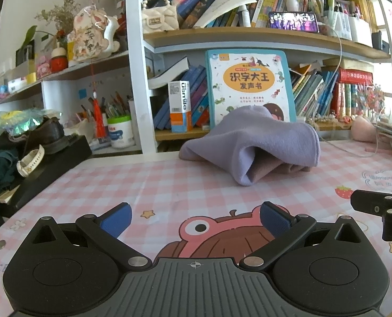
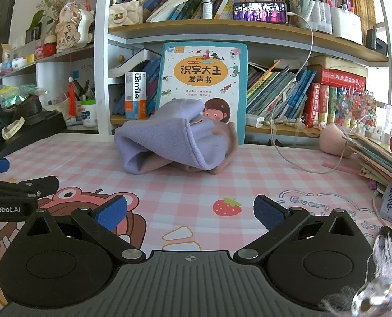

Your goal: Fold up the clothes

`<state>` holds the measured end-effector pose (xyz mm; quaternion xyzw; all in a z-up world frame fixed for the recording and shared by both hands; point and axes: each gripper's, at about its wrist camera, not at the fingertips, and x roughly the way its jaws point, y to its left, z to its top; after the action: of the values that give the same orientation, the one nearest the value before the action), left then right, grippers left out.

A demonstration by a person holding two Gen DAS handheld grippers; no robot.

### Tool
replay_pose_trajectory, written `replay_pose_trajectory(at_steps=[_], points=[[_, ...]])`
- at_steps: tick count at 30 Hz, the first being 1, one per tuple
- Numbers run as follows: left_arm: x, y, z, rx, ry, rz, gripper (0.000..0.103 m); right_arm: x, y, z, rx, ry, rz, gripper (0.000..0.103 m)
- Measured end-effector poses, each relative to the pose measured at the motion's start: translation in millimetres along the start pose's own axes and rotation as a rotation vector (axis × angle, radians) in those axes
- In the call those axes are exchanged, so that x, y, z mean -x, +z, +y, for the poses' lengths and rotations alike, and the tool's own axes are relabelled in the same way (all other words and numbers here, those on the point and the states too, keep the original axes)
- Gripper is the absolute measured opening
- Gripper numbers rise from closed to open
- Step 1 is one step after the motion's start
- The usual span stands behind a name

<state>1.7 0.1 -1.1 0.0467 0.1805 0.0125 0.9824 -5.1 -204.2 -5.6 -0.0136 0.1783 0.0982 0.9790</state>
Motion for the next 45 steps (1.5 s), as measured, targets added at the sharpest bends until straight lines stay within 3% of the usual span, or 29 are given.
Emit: replay_pose_trajectory(at_steps=[45], points=[[-1.9,-0.3,1.3,0.006,0.027,0.014,0.103,0.3,-0.1,-0.6,-0.003,-0.004,-0.004,0.103]])
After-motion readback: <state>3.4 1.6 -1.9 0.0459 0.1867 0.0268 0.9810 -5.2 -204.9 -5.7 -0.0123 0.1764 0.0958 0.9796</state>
